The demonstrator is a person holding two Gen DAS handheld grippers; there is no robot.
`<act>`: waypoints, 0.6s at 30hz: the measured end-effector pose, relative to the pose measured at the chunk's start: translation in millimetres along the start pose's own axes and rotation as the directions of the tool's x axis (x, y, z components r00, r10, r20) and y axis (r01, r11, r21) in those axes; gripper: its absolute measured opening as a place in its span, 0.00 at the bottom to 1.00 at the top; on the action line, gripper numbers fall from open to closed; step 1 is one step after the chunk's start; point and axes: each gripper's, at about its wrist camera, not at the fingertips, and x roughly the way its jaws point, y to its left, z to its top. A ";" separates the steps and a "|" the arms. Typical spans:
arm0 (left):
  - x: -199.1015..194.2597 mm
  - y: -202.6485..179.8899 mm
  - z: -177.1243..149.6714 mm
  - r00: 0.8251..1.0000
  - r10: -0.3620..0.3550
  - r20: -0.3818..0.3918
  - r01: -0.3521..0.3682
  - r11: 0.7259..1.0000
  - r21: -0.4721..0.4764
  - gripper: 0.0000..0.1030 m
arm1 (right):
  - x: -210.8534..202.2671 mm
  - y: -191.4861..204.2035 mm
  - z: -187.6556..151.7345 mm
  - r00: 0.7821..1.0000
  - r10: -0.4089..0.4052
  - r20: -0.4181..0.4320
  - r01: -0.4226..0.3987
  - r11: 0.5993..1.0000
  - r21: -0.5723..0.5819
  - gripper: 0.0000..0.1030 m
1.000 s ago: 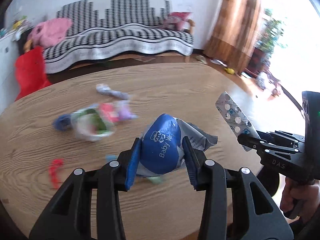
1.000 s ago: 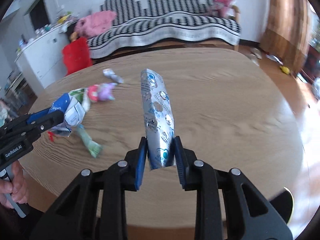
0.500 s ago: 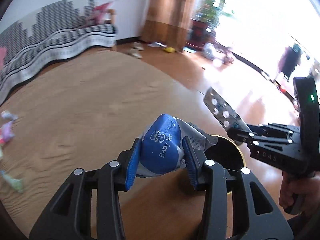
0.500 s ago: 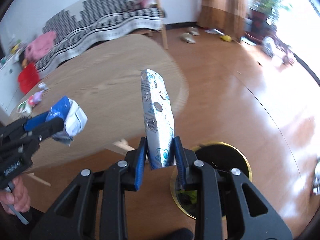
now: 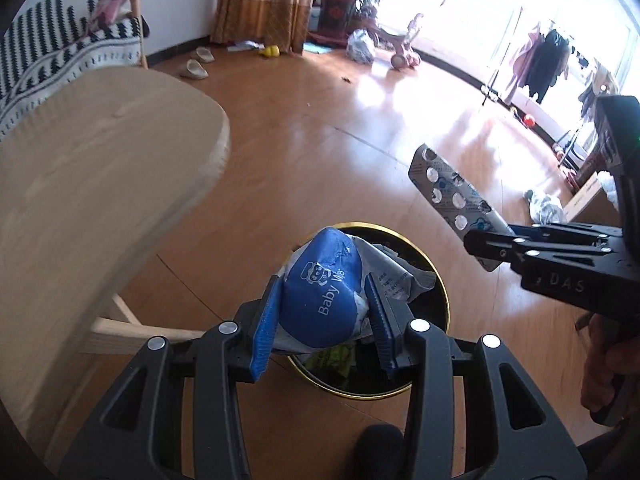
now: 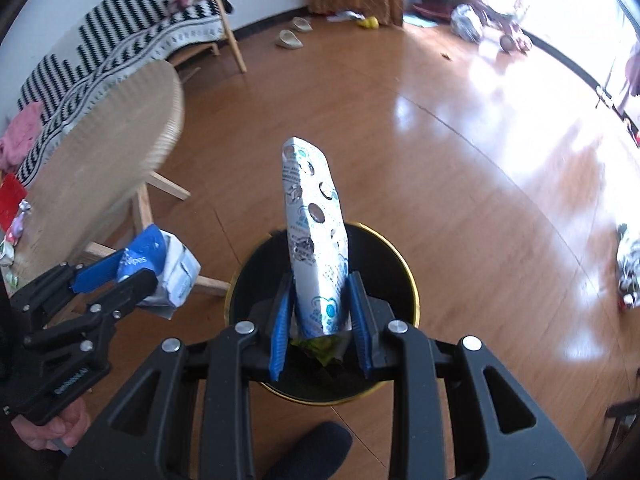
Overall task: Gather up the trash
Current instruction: 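Carry the wipes pack and pill blister over the black bin, then open both grippers to drop the wipes pack and blister into the bin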
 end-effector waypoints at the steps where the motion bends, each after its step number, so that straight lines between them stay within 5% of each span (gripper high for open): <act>1: 10.1 -1.6 -1.6 1.000 -0.006 -0.023 0.006 1.000 0.003 0.40 | 3.5 -1.4 0.8 1.000 -0.001 -0.011 0.001 1.000 0.007 0.27; 8: 73.9 -9.9 -18.0 0.988 -0.013 -0.151 0.017 1.000 0.025 0.40 | 29.8 -17.9 -10.5 0.994 0.000 -0.112 0.004 0.999 0.040 0.28; 15: 93.4 -16.6 -23.1 0.984 -0.026 -0.177 0.030 0.999 0.018 0.42 | 35.9 -9.1 -7.1 0.991 -0.006 -0.131 0.010 0.999 0.033 0.28; 18: 94.9 -21.2 -22.3 0.984 -0.021 -0.175 0.024 1.000 0.015 0.59 | 34.8 -13.0 -4.0 0.991 -0.006 -0.133 0.011 0.999 0.035 0.28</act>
